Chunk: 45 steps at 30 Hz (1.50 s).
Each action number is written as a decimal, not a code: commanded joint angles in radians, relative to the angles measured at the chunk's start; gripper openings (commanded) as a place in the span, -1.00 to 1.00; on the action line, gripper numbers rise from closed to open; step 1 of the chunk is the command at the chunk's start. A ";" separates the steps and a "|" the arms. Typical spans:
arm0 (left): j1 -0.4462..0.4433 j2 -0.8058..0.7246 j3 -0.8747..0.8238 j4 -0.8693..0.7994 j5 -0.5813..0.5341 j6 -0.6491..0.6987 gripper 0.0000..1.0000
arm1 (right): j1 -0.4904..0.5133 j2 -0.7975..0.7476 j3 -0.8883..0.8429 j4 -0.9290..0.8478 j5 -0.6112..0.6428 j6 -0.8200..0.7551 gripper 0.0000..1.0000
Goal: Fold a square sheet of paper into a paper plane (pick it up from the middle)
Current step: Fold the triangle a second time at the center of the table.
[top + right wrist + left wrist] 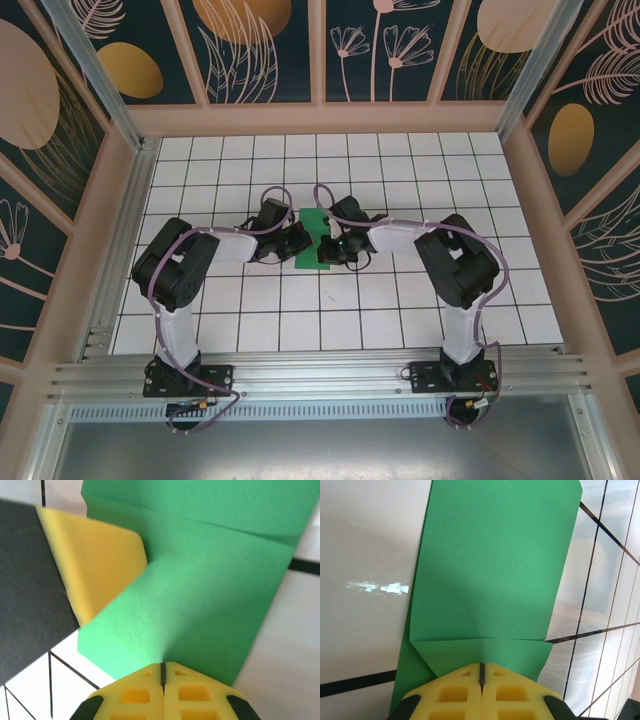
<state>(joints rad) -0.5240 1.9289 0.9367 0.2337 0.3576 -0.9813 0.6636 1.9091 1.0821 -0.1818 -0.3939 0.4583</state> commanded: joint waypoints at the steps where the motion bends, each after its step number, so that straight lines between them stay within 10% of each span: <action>1: -0.001 0.044 -0.030 -0.110 -0.077 -0.005 -0.91 | -0.004 -0.032 -0.112 -0.169 0.008 -0.007 -0.98; 12: -0.001 0.002 0.030 -0.134 -0.067 0.020 -0.81 | -0.057 -0.235 -0.108 -0.144 0.042 0.022 -0.85; 21: 0.006 -0.160 0.096 -0.125 -0.081 -0.001 -0.03 | -0.111 -0.181 0.004 -0.025 0.076 0.053 -0.18; 32: 0.007 -0.166 -0.079 0.030 -0.016 -0.038 0.23 | -0.148 -0.013 0.083 0.047 -0.080 -0.003 -0.13; 45: 0.008 -0.067 -0.078 0.115 0.056 -0.038 0.24 | -0.167 0.072 0.105 0.055 -0.102 -0.004 -0.58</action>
<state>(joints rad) -0.5228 1.8389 0.8581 0.3042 0.3862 -1.0084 0.5014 1.9549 1.1591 -0.1413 -0.4740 0.4580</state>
